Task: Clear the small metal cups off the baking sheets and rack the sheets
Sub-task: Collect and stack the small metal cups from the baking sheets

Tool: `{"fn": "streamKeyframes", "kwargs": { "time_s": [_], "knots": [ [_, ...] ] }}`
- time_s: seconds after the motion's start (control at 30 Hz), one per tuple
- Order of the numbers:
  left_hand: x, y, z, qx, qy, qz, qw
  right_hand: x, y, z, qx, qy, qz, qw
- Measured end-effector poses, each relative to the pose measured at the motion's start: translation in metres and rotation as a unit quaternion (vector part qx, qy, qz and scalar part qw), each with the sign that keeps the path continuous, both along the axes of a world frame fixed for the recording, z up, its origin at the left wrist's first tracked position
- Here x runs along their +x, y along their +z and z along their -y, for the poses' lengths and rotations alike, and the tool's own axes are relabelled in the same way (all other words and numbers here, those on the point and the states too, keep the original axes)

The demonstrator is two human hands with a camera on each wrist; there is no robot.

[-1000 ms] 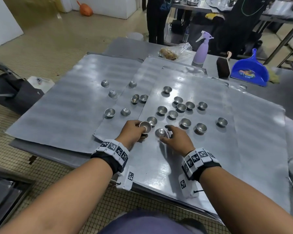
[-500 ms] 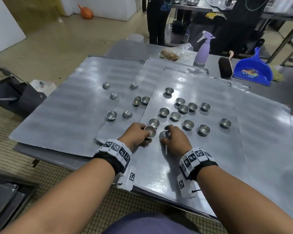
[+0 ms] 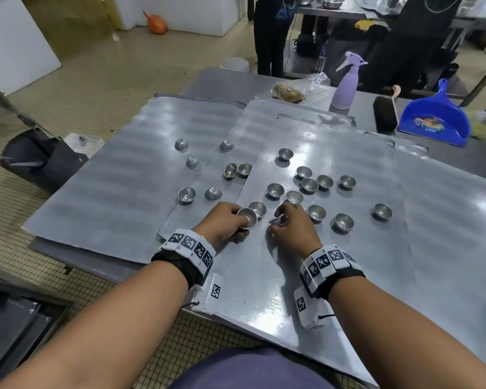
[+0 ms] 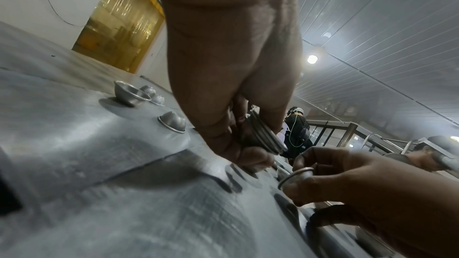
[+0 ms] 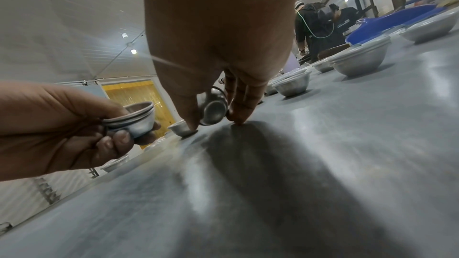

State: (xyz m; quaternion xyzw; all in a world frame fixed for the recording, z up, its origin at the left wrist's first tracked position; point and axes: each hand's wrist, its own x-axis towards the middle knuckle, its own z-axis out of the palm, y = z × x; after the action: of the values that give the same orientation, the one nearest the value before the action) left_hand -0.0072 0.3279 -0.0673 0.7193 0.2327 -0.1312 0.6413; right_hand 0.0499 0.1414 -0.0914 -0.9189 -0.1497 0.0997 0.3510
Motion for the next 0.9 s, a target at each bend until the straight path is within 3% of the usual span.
{"fn": "streamKeyframes", "kwargs": {
  "time_s": [0.53,0.9],
  "knots": [
    [0.01,-0.007,0.013,0.006,0.001,0.011,1.0,-0.004,0.0,0.013,-0.051,0.037,-0.012,0.998],
    [0.014,-0.007,0.032,-0.003,-0.003,0.024,1.0,-0.009,-0.001,0.041,-0.038,-0.02,-0.014,0.999]
  ]
}}
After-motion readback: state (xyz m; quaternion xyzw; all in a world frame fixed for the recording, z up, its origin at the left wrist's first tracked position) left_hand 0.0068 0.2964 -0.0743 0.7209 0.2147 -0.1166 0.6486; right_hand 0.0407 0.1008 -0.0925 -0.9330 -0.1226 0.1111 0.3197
